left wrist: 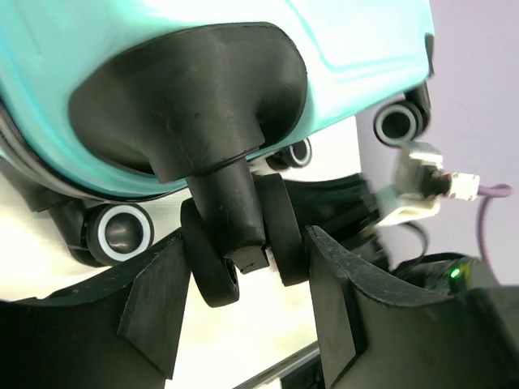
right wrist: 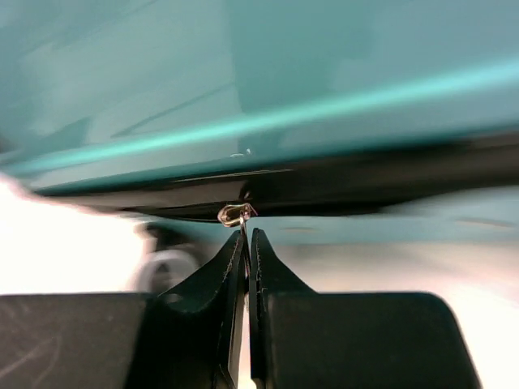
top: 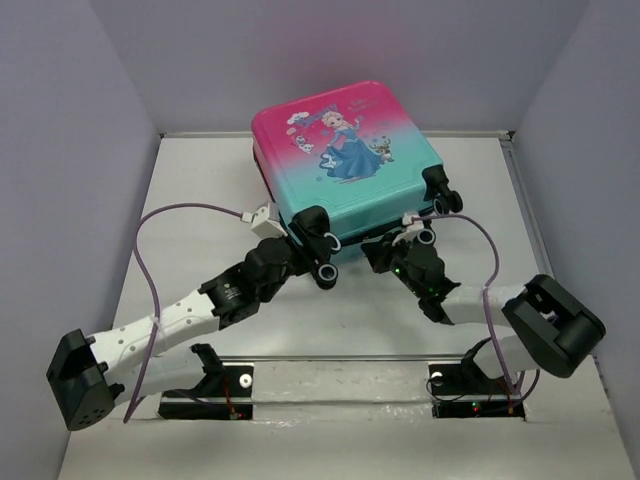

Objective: Pack the luggage

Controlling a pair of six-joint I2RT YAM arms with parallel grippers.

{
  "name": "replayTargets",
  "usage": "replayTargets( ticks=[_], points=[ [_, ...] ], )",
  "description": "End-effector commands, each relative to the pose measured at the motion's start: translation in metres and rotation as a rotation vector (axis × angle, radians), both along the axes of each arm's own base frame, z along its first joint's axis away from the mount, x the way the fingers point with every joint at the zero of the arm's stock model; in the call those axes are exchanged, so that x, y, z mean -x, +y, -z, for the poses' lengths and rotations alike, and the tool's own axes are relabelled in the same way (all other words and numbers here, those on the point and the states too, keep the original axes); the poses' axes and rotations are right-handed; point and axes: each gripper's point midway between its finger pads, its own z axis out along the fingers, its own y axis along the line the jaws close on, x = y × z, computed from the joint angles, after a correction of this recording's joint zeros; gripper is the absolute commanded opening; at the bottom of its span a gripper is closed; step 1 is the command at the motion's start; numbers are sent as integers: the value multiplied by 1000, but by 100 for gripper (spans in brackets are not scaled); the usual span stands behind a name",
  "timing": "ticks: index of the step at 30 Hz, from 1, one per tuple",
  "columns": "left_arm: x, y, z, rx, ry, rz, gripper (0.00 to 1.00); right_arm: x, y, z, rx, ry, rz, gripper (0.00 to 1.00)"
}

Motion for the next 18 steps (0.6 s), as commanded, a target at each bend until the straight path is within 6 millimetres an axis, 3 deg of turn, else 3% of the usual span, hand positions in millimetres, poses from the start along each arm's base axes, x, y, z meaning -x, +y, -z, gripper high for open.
replayTargets(
  ticks=[1, 5, 7, 12, 13, 15, 16, 17, 18],
  points=[
    [-15, 52, -18, -87, -118, -146, 6, -34, -114, 7, 13, 46, 424, 7],
    [-17, 55, -16, -103, -114, -148, 6, -32, -141, 8, 66, 80, 523, 7],
    [-17, 55, -17, -103, -120, -137, 6, -33, -141, 0, 64, 70, 522, 7],
    [-16, 20, -11, -55, -109, -15, 6, -23, -85, -11, -26, 34, 256, 7],
    [-14, 10, -15, -43, -113, 12, 6, -15, -64, -13, -22, 19, 203, 7],
    [-15, -7, -32, -33, -148, 42, 6, -6, -38, -4, 10, 29, 138, 7],
    [-14, -12, -26, -51, -144, 57, 6, 3, -24, -1, 11, 26, 100, 7],
    [-14, -20, -48, -25, -176, 70, 6, 23, 11, -13, -26, -5, -1, 7],
    [-15, -31, -68, -14, -207, 96, 6, 34, 31, -6, -15, 5, -53, 7]
  ],
)
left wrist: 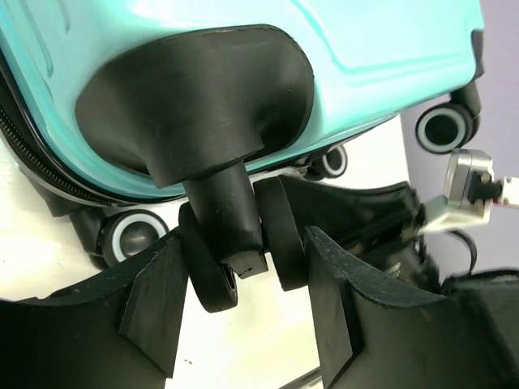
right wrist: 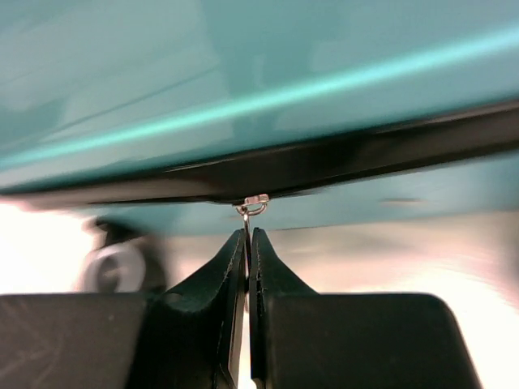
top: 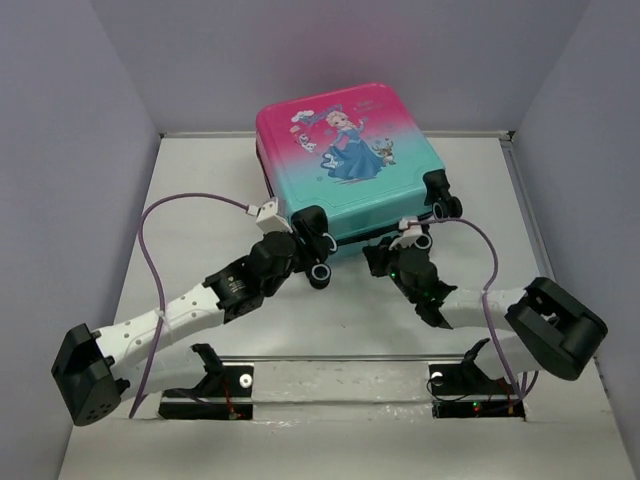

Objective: Pack the luggage

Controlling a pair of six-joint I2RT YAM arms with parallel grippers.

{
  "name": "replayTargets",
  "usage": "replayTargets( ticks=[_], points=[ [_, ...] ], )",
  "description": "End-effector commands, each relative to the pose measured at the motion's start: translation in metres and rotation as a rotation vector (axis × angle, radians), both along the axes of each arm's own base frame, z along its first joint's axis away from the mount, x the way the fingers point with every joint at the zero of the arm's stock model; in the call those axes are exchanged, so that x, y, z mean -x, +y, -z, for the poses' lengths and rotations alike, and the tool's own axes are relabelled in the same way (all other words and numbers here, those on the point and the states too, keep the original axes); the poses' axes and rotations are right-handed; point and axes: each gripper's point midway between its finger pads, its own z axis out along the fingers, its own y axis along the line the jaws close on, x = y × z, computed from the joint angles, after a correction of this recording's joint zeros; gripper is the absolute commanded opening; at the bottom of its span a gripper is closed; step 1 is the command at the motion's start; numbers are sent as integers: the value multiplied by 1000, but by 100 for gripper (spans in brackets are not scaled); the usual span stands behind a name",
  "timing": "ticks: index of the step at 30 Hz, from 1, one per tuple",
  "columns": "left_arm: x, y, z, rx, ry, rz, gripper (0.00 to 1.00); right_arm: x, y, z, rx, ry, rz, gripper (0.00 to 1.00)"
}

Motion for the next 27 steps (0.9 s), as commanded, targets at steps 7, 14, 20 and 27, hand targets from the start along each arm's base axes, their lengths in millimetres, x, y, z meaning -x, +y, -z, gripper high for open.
replayTargets(
  ticks=[7, 14, 20, 27],
  points=[
    [4, -65, -159, 225, -270, 215, 6, 163, 238, -70, -255, -153, -748, 7],
    [20, -51, -175, 292, -279, 234, 6, 176, 234, -77, -361, -186, -725, 7],
    [17, -61, -156, 261, -256, 257, 6, 155, 191, -55, -260, -130, -545, 59],
    [14, -40, -113, 200, -201, 171, 22, 143, 106, -59, -7, -12, -361, 91]
  ],
)
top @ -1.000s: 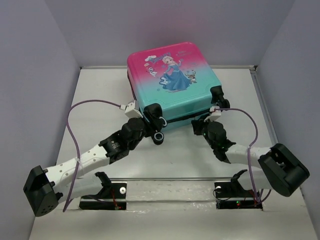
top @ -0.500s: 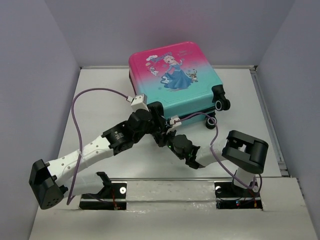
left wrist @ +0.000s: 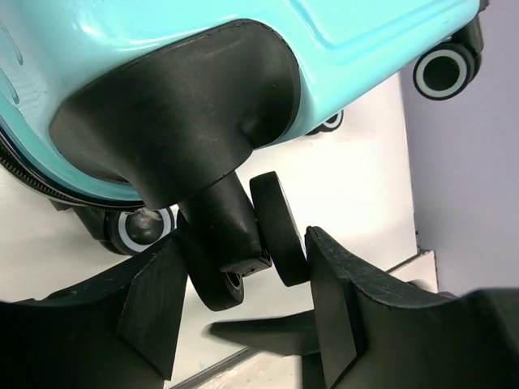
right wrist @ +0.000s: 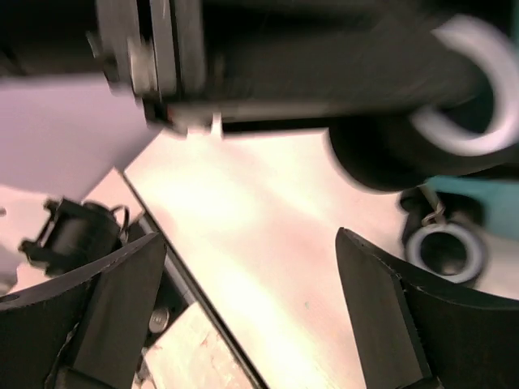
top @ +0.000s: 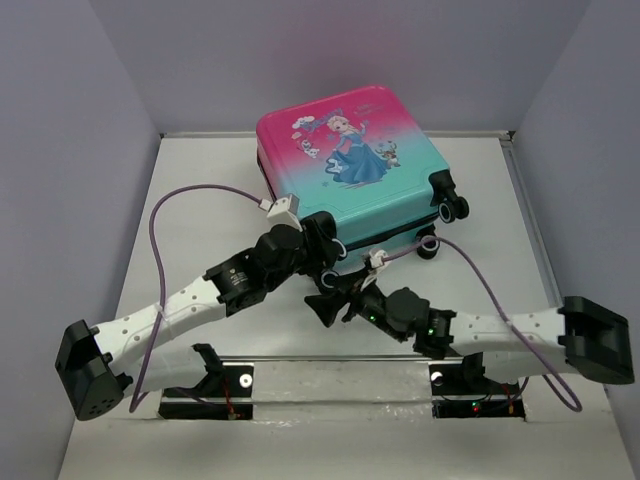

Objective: Pack the luggage

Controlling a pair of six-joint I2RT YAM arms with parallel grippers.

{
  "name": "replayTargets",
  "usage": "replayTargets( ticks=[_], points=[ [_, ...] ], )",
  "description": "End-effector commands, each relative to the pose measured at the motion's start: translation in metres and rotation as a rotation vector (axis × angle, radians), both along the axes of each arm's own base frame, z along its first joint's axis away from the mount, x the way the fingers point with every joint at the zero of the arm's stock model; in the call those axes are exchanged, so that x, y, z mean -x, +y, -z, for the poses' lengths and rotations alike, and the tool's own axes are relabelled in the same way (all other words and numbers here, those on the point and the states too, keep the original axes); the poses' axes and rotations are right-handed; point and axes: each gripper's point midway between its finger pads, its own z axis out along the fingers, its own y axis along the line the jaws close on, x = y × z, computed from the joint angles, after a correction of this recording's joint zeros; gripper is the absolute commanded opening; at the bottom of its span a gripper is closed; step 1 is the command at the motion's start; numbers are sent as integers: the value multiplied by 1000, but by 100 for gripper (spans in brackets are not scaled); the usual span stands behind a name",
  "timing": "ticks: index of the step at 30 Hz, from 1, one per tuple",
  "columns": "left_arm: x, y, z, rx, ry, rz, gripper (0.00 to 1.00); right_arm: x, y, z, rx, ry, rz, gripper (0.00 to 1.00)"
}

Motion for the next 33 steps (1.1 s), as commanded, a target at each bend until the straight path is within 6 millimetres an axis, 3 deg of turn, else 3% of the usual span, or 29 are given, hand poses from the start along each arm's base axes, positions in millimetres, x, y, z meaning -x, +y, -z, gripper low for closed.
replayTargets(
  ticks=[1, 3, 5, 9, 13, 16, 19, 20, 26, 28, 29, 31, 32, 33],
  points=[
    [-6, -14, -95, 276, -265, 24, 26, -15, -58, 6, 187, 37, 132, 93],
    [-5, -12, -94, 288, -261, 15, 40, -23, -63, -12, 207, -1, 144, 95],
    [-5, -11, -92, 289, -261, 13, 56, -36, -70, -13, 263, 2, 178, 98],
    [-5, -7, -93, 292, -269, 1, 74, -60, -63, -45, 219, -27, 210, 100],
    [-4, -5, -91, 289, -269, 0, 79, -86, -53, -73, 116, -67, 235, 100],
    [-4, -3, -91, 295, -272, -2, 82, -101, -44, -78, 83, -81, 237, 100],
    [-3, -1, -91, 302, -278, -5, 84, -106, -30, -76, 45, -68, 209, 98],
    [-3, 0, -89, 303, -276, -9, 84, -107, -27, -87, -7, -94, 207, 96],
    [-3, 3, -84, 300, -270, -11, 84, -109, -14, -98, -97, -115, 183, 94],
    [-3, 4, -84, 300, -270, -13, 84, -113, -15, -102, -111, -118, 204, 86],
    [-3, 6, -84, 294, -273, -18, 84, -119, -18, -100, -103, -117, 232, 74],
    [-3, 11, -84, 281, -275, -33, 84, -121, -18, -98, -94, -111, 239, 67],
    [-3, 14, -80, 268, -271, -42, 84, -121, -18, -96, -94, -105, 239, 55],
    [-2, 23, -79, 257, -273, -63, 83, -120, -19, -95, -97, -99, 241, 51]
  ],
)
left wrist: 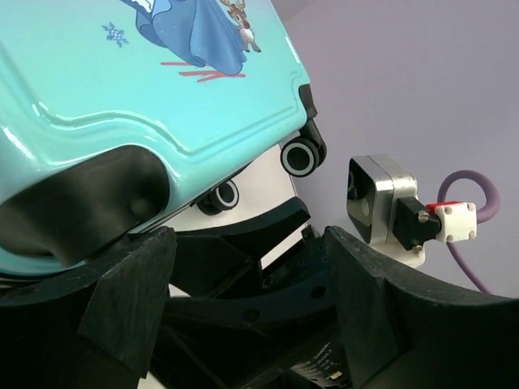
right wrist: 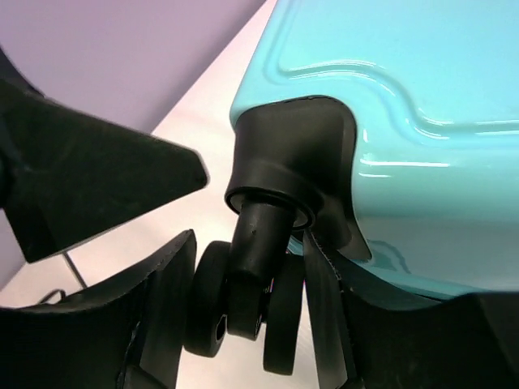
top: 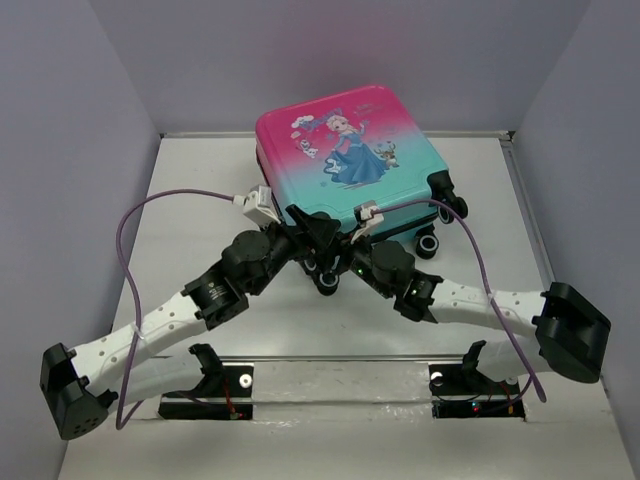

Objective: Pack the luggage

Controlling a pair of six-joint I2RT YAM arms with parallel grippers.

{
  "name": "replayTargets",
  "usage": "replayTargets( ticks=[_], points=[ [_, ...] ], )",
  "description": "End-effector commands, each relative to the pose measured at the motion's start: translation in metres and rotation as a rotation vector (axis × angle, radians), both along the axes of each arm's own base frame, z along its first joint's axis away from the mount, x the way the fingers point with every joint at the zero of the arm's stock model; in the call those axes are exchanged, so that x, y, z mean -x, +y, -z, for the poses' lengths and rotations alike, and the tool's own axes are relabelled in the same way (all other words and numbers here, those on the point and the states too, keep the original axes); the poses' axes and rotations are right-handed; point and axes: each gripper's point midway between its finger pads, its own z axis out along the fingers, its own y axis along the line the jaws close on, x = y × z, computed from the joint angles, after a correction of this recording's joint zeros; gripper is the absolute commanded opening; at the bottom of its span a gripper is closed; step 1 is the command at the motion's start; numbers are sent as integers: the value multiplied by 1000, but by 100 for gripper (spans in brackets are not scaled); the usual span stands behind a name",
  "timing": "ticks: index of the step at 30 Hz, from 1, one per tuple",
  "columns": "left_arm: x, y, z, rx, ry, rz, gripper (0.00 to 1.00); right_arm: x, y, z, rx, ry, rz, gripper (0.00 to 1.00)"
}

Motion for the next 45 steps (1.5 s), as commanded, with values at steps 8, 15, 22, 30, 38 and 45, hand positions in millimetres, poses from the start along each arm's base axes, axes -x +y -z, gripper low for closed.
replayTargets(
  ticks=[8, 15, 22, 30, 38, 45],
  points=[
    [22, 69, 97, -149, 109, -147, 76, -6, -2, -23, -5, 15, 20, 87],
    [34, 86, 139, -187, 164, -158, 74, -1, -9, 9, 213, 106, 0, 95],
    [34, 76, 162, -238, 174, -119, 67, -14, -23, 22, 452, 107, 48, 87],
    [24, 59, 165, -253, 120, -86, 61, -19, -26, 27, 614, 140, 66, 85],
    [14, 42, 157, -241, 60, -76, 54, -31, -33, 19, 719, 97, 146, 8],
    [-8, 23, 147, -242, -3, -128, 53, -25, -15, -3, 651, 73, 52, 7]
  ],
)
